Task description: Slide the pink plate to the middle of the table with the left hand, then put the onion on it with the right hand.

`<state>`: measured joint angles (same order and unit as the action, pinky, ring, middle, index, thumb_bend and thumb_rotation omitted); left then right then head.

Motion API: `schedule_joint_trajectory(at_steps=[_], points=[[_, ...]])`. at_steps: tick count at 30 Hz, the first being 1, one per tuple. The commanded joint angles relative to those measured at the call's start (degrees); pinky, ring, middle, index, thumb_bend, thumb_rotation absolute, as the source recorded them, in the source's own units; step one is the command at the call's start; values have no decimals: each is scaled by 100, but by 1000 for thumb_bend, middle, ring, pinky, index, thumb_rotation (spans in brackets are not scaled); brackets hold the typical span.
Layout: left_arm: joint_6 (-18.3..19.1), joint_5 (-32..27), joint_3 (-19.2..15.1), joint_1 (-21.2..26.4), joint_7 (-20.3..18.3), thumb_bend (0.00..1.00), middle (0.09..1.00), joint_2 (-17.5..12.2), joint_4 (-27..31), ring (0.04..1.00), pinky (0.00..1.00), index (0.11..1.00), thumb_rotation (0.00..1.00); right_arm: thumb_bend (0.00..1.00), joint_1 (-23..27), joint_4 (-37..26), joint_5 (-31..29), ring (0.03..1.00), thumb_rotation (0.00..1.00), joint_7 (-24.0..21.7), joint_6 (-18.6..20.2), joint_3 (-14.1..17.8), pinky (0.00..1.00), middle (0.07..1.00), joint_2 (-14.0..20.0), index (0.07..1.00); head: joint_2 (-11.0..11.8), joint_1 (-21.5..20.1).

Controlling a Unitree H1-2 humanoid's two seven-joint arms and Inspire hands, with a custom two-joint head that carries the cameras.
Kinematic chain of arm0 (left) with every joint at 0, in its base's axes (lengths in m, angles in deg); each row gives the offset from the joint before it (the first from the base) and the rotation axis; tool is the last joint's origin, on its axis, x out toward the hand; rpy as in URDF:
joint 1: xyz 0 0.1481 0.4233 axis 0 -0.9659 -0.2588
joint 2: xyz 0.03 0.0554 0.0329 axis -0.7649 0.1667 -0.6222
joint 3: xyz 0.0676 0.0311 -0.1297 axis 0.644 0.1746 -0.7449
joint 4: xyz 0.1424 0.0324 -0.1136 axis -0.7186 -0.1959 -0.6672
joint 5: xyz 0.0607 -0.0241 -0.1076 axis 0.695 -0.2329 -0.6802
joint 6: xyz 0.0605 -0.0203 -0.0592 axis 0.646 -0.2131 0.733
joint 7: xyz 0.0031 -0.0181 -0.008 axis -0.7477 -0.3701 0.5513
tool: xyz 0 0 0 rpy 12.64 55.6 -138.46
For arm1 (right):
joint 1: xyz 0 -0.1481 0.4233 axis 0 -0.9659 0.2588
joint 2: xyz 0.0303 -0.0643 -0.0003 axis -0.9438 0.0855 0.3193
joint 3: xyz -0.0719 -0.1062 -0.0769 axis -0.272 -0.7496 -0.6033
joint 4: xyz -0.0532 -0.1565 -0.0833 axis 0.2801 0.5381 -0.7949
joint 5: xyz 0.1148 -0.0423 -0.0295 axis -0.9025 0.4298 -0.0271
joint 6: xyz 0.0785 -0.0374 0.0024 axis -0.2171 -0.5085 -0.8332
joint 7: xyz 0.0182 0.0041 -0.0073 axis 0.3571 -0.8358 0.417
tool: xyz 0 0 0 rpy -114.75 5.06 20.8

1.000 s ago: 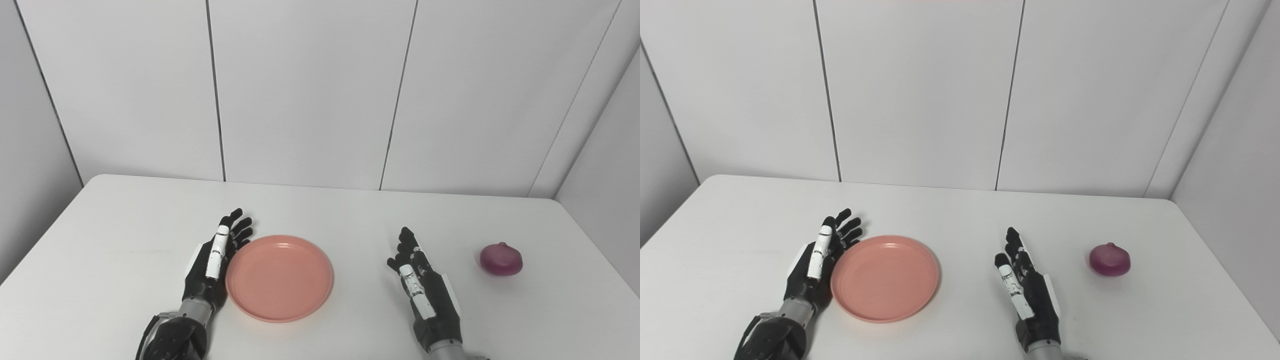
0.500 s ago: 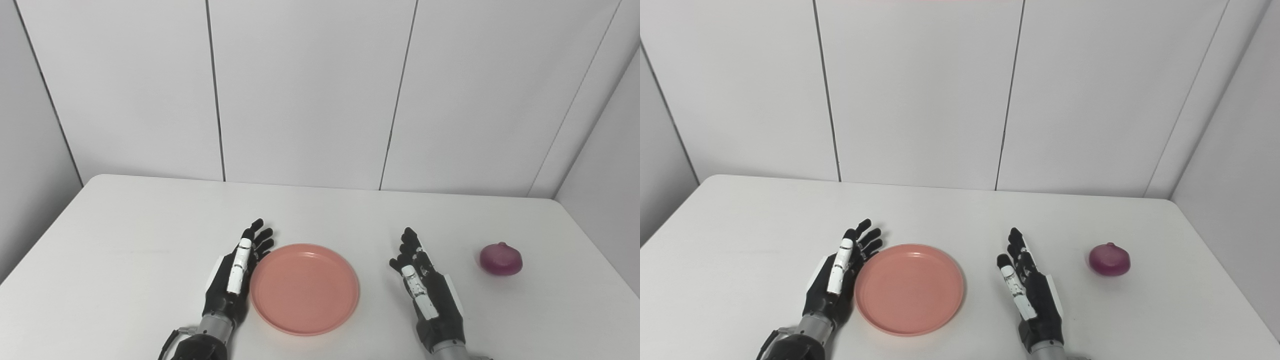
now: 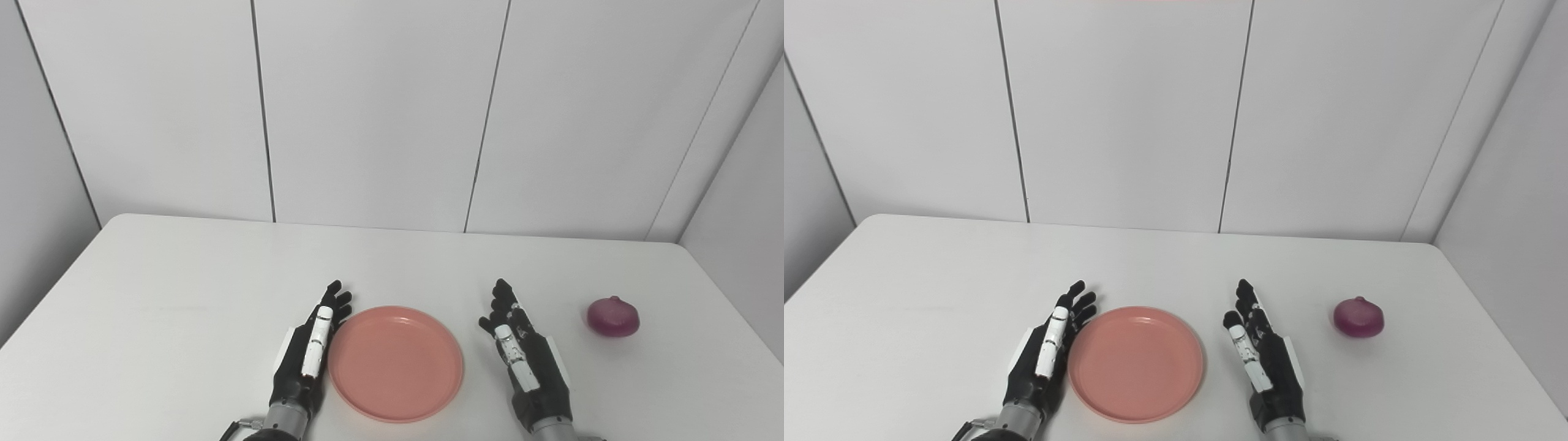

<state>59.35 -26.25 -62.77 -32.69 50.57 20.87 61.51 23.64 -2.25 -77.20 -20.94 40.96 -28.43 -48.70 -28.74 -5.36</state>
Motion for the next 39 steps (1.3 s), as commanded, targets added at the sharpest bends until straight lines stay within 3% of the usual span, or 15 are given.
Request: schedule_joint_trajectory(at_steps=[1, 4, 8, 16, 19, 25, 30, 32, 33, 34, 35, 39], points=[[-95, 20, 56, 150, -16, 486, 947, 95, 83, 944, 953, 948, 1000, 595, 40, -51, -7, 1000, 673, -24, 53, 20, 1000, 977, 8, 967, -19, -80], [-202, 14, 31, 186, -13, 471, 949, 58, -39, 947, 965, 952, 1000, 615, 51, -23, 24, 1000, 677, 2, 69, 13, 1000, 976, -14, 969, -23, -169], [-530, 263, -53, 316, 85, 487, 934, -200, -458, 932, 933, 940, 1000, 603, 83, 22, 114, 996, 664, 79, 48, -15, 1000, 973, -115, 967, -26, -604], [-1065, 101, -245, 656, -104, 495, 940, -460, -1172, 944, 960, 950, 1000, 573, 133, -165, 629, 1000, 743, 273, -49, -61, 1000, 978, -49, 960, -101, -822], [-1101, 83, -237, 709, -155, 497, 951, -532, -1254, 954, 979, 964, 1000, 521, 227, -155, 679, 1000, 737, 269, -316, -9, 1000, 984, 41, 972, -130, -881], [-1234, 12, -323, 765, -220, 498, 948, -598, -1397, 950, 955, 958, 1000, 545, 463, -372, 1426, 984, 839, 610, -402, 132, 997, 975, 337, 978, -140, -963], [-1188, -16, -339, 699, -302, 509, 949, -601, -1303, 950, 947, 958, 1000, 545, 518, -612, 2177, 952, 837, 882, -263, 155, 929, 963, 608, 966, -96, -1027], [-1134, -32, -353, 669, -343, 501, 948, -599, -1239, 952, 952, 959, 1000, 550, 528, -690, 2449, 946, 832, 964, -251, 155, 920, 954, 702, 956, -91, -1132], [-1077, -137, -374, 631, -426, 499, 947, -610, -1171, 952, 953, 959, 1000, 549, 638, -709, 2795, 945, 829, 1067, -142, 184, 919, 952, 830, 954, -39, -1480], [-1028, -247, -395, 603, -503, 488, 953, -618, -1125, 956, 963, 961, 1000, 627, 735, -717, 3129, 933, 710, 1144, -24, 194, 876, 946, 938, 945, -33, -1515], [-959, -375, -426, 582, -578, 484, 957, -623, -1084, 959, 970, 964, 1000, 656, 816, -717, 3458, 930, 672, 1207, 98, 189, 867, 945, 1024, 943, -24, -1623], [-777, -564, -471, 554, -667, 471, 959, -651, -968, 963, 977, 961, 1000, 776, 992, -637, 4244, 912, 613, 1355, 444, 163, 834, 927, 1157, 926, 10, -1783]])
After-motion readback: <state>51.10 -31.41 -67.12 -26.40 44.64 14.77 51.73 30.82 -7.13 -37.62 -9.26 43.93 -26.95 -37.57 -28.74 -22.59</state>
